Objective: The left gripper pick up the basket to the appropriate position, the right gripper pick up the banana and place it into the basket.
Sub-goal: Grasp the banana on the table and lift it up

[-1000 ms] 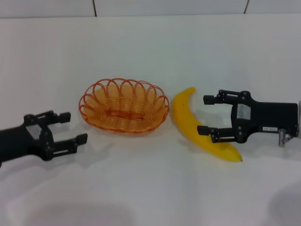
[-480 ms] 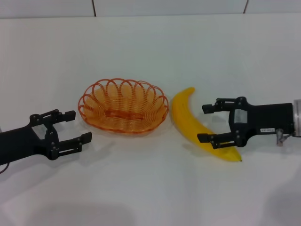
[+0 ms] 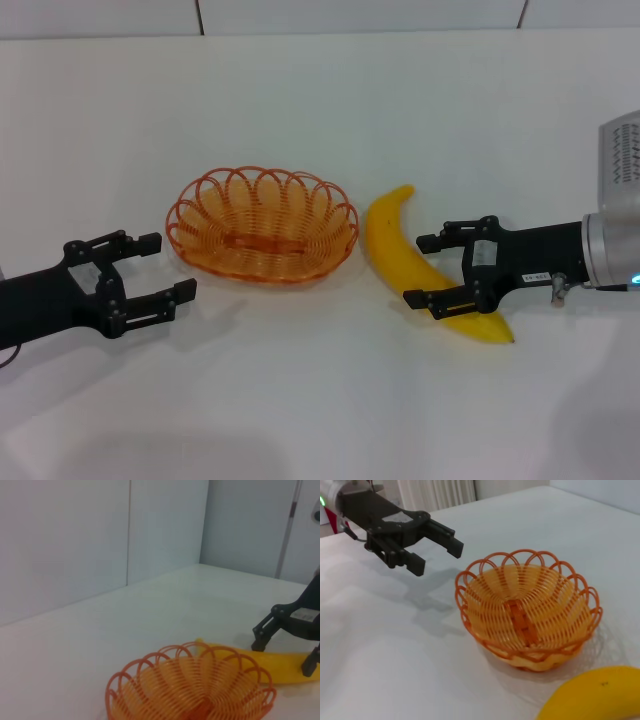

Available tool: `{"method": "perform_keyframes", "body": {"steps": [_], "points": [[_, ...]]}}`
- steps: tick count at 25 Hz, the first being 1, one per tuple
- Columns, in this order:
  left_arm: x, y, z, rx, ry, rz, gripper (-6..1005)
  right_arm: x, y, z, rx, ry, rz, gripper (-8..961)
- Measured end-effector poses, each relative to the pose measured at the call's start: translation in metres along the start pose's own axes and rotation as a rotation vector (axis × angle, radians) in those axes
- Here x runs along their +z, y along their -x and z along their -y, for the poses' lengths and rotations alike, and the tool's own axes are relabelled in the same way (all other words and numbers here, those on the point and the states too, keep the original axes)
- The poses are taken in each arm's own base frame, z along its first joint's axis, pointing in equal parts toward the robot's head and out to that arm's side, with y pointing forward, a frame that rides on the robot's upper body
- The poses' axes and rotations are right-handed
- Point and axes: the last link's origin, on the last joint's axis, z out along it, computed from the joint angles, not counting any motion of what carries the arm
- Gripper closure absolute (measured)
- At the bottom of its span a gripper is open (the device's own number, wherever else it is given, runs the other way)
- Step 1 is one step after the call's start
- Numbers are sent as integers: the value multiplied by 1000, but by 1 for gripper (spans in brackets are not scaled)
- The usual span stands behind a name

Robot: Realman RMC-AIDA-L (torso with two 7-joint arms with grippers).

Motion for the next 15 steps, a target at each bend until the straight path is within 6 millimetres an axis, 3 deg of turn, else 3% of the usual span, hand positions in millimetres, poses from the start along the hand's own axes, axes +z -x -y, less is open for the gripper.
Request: {"method": "perform_keyframes", "body": {"steps": [15], "points": [[0,0,-2,0,9,0,198,0,-2,12,69,-80,-16,140]]}}
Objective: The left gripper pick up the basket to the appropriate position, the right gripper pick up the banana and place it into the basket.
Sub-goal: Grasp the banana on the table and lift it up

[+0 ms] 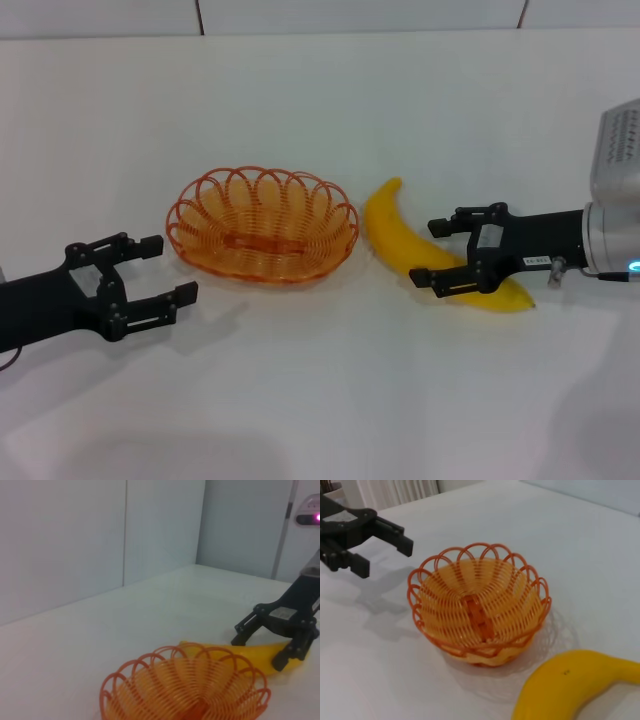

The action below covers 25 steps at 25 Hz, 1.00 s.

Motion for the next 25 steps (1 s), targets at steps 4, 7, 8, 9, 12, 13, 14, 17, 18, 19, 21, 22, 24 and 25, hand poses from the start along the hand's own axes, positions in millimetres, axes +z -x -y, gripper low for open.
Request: {"method": "perform_keyframes", "body": {"steps": [4,7,8,9,12,13,14,17,18,19,21,22,24,25], "points": [[0,-1,-2,1,13,-7,198,0,3,2,8,-7,16,140],[0,-1,-2,4,16,-9,198,0,4,2,14,-8,19,141],[0,-1,-2,4,16,-9,198,0,4,2,14,-8,19,141],[0,-1,-2,5,16,-9,198,1,4,2,15,-8,19,141],[0,-2,-2,6,15,-11,198,1,4,1,36,-6,17,141],[0,-2,-2,6,15,-11,198,1,4,1,49,-4,15,141],[0,-2,-2,6,15,-11,198,1,4,1,58,-3,13,176],[0,-2,-2,6,15,-12,198,3,4,2,83,-7,11,281],[0,-2,-2,6,15,-12,198,3,4,3,90,-13,9,316],[0,-2,-2,6,14,-13,198,4,4,3,93,-16,7,320],[0,-2,-2,6,14,-13,198,8,5,3,101,-18,4,328],[0,-2,-2,6,15,-13,198,9,5,3,104,-17,3,332],[0,-2,-2,6,15,-13,198,10,6,3,106,-16,4,339],[0,-2,-2,6,16,-13,198,10,7,3,108,-16,7,343]]}}
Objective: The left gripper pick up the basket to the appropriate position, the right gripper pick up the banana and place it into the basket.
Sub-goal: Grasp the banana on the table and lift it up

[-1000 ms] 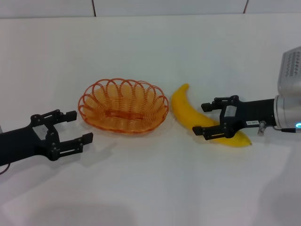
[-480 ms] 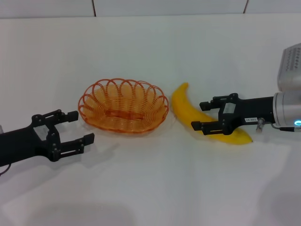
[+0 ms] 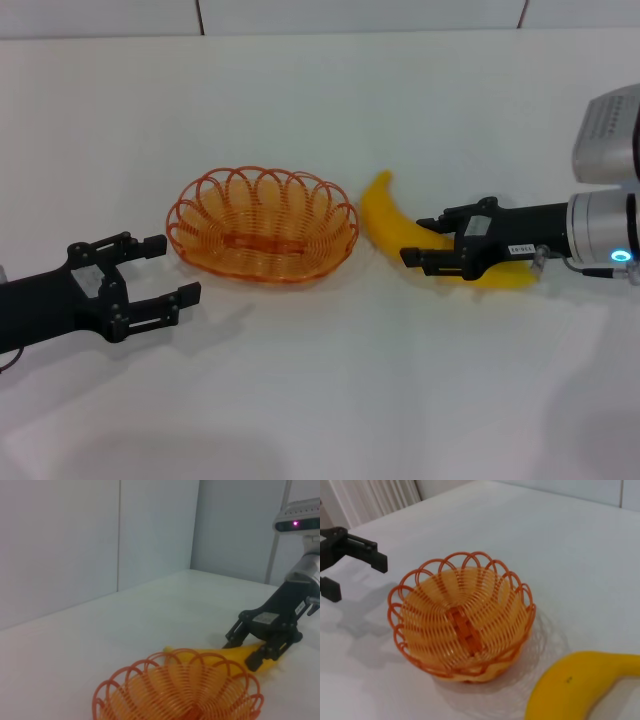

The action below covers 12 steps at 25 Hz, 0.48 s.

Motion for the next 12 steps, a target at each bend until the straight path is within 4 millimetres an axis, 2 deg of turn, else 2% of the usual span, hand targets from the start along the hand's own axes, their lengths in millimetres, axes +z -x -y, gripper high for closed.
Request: {"method": "perform_keyframes", "body": {"steps": [4,10,12], "points": [[0,0,0,1,2,3,198,0,4,1,7,-2,26,359],[0,1,0,1,3,5,197,-2,9,3,13,-14,54,478],[0,1,0,1,3,5,197,-3,12,5,24,-28,85,477]]}}
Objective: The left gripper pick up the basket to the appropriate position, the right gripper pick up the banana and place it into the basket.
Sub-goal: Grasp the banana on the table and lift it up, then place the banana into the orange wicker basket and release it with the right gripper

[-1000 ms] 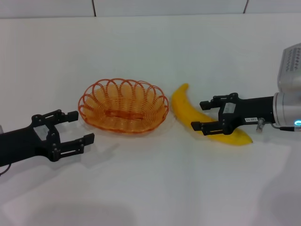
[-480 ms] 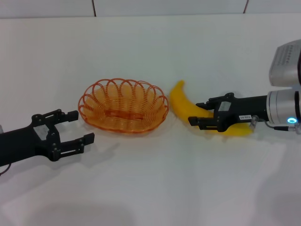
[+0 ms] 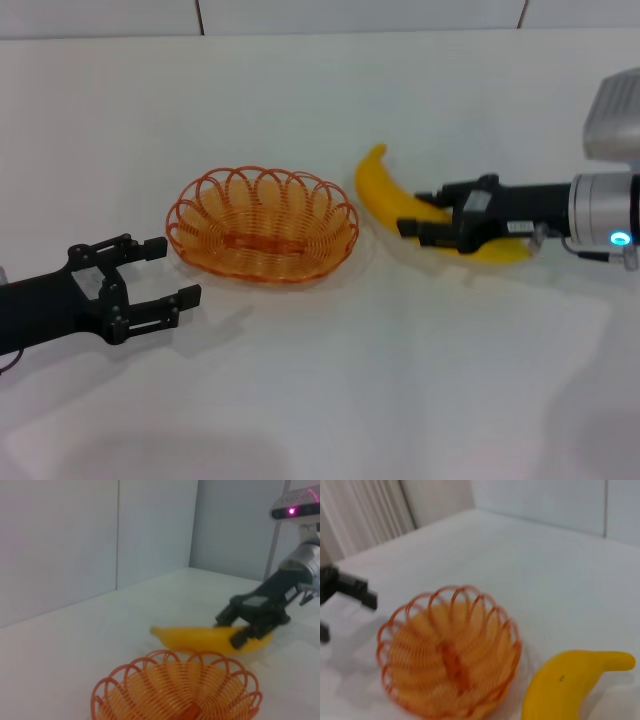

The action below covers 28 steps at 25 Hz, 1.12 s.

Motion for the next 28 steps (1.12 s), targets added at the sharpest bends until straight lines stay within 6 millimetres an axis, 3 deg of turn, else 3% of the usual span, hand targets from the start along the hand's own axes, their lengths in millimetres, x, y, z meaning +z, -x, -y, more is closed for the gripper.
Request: {"method": "perform_keyframes", "body": {"steps": [6,11,17,25,28], "points": [[-1,1,-1,-3,-1,3,197,-6,21,2,-14,-18,171,478],[-1,2,-1,-6,1,5,197,-6,40,-21,-153,99,340,478],[1,3,-2,-29,1,-5,197,25,44,-55,-316,266,321,478],[2,3,-2,-31,2,-8,197,77,50,-65,-364,222,206,477],[5,0,-2,-24,11,-9,197,80,50,-65,-366,215,189,477]]}}
